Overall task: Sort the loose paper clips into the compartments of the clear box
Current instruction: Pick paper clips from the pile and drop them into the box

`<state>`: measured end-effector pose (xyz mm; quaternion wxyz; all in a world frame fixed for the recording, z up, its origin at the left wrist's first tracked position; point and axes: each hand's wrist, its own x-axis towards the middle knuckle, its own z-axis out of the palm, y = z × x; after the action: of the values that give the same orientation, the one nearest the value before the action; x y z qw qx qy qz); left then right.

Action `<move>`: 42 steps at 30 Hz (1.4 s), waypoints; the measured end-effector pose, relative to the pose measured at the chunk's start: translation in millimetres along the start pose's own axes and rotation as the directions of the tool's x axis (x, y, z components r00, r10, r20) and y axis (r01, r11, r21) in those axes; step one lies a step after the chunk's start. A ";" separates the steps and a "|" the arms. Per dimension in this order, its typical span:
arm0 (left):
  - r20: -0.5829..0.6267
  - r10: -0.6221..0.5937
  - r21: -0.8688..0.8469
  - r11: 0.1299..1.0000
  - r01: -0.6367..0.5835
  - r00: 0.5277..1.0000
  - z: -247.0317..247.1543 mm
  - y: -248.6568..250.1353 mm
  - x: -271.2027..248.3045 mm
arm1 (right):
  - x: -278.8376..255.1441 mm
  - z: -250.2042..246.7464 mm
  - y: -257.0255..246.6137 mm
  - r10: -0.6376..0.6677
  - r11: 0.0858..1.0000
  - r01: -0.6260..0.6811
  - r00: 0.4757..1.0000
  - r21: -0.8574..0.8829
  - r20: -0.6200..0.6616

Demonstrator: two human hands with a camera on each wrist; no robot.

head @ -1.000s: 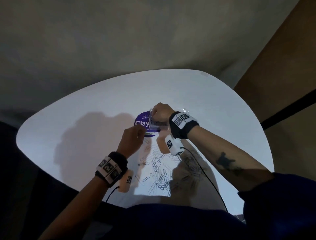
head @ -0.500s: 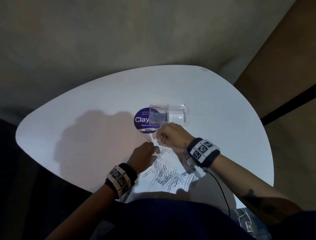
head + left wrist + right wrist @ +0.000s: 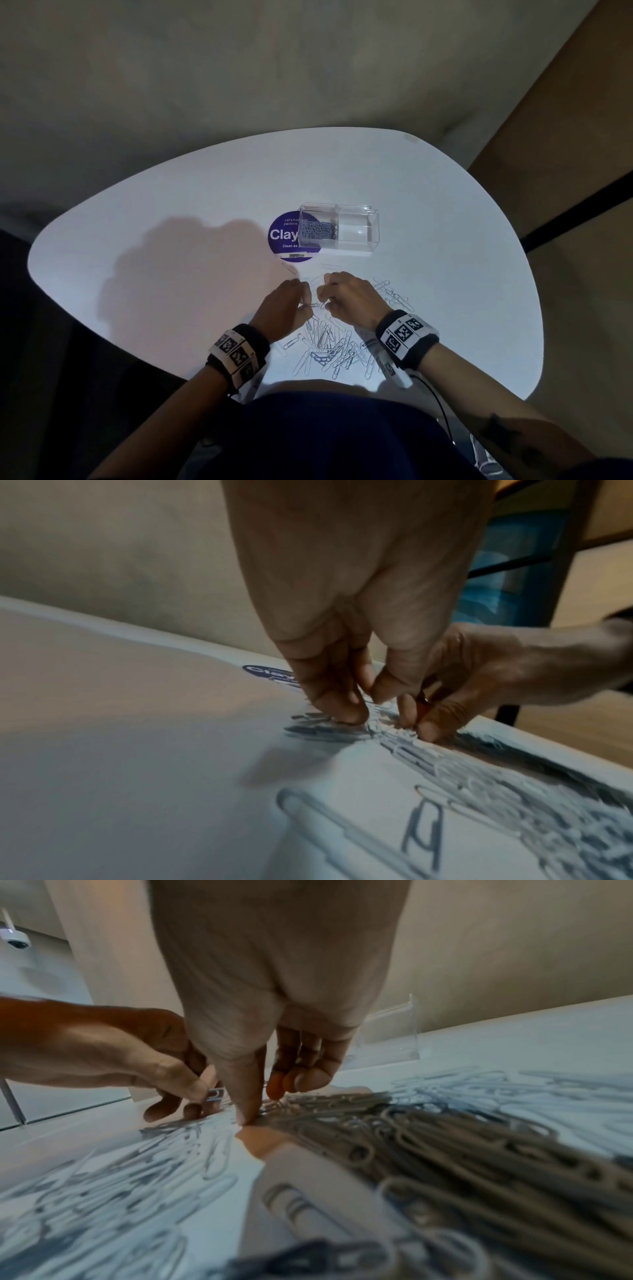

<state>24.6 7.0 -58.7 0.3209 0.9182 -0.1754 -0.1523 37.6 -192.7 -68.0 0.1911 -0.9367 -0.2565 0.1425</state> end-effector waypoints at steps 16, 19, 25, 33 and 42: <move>0.053 -0.306 -0.535 0.795 0.286 0.950 -15.4 5.6 -6.7 | -19.4 -5.5 5.1 0.104 0.985 -0.098 0.994 0.143 -0.035; 0.084 -0.305 -0.613 0.734 0.291 0.949 -16.5 11.0 -9.1 | -25.3 -13.7 4.0 0.165 0.972 -0.149 0.983 0.181 -0.076; 0.097 -0.271 -0.394 0.873 0.287 0.958 -6.4 5.3 -3.2 | -28.5 -20.9 8.6 0.302 0.949 -0.283 0.943 0.138 -0.140; 0.088 -0.226 -0.380 0.893 0.242 0.970 -4.5 2.8 -5.3 | -25.1 -1.7 0.3 0.118 0.993 -0.111 0.976 0.048 -0.184; 0.090 0.082 0.171 0.981 -0.096 0.993 2.1 -12.8 -10.0 | -27.6 -1.8 9.8 0.018 0.997 -0.008 0.992 0.083 -0.127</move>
<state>17.7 19.4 -66.8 0.2378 0.9270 -0.2421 -0.1596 19.6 -215.8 -65.9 0.2447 -0.9369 -0.2315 0.0938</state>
